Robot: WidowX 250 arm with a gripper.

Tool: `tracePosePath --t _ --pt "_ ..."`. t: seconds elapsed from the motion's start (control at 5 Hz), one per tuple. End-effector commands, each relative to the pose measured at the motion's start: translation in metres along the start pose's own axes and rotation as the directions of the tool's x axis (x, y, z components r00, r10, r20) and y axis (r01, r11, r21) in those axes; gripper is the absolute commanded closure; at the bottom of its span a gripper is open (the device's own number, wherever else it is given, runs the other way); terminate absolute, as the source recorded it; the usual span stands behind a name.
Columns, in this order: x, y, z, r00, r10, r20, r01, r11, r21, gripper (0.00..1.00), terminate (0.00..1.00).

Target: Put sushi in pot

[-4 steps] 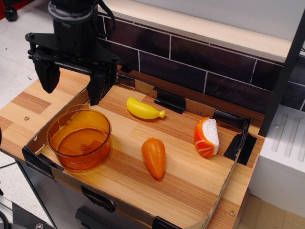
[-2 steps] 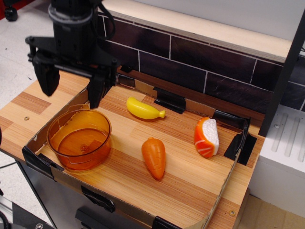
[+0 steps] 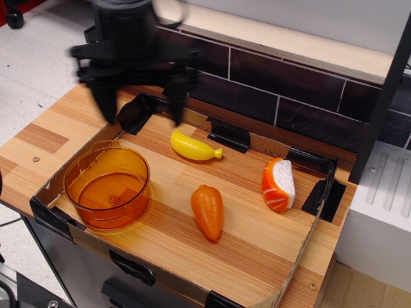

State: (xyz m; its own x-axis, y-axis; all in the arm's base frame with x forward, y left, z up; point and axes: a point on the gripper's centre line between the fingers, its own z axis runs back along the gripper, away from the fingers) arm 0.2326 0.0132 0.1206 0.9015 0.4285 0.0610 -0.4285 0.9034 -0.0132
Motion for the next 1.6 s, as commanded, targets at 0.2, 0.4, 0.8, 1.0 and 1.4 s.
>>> tracePosePath --t 0.2,0.4,0.8,1.0,1.4 --pt "0.005 -0.082 -0.017 0.994 0.112 -0.019 -0.113 0.992 -0.057 0.0 0.0" --pt "0.014 -0.102 -0.029 0.984 0.174 -0.018 -0.175 0.982 -0.067 0.0 0.0" --pt "0.022 -0.123 -0.049 0.98 0.201 -0.013 -0.201 0.977 -0.072 0.0 0.0" --pt "0.027 -0.122 -0.065 0.977 0.211 0.005 -0.21 0.977 -0.044 0.0 0.0" --pt "0.026 -0.119 -0.089 0.977 0.215 0.001 -0.215 0.976 0.015 0.0 0.0"
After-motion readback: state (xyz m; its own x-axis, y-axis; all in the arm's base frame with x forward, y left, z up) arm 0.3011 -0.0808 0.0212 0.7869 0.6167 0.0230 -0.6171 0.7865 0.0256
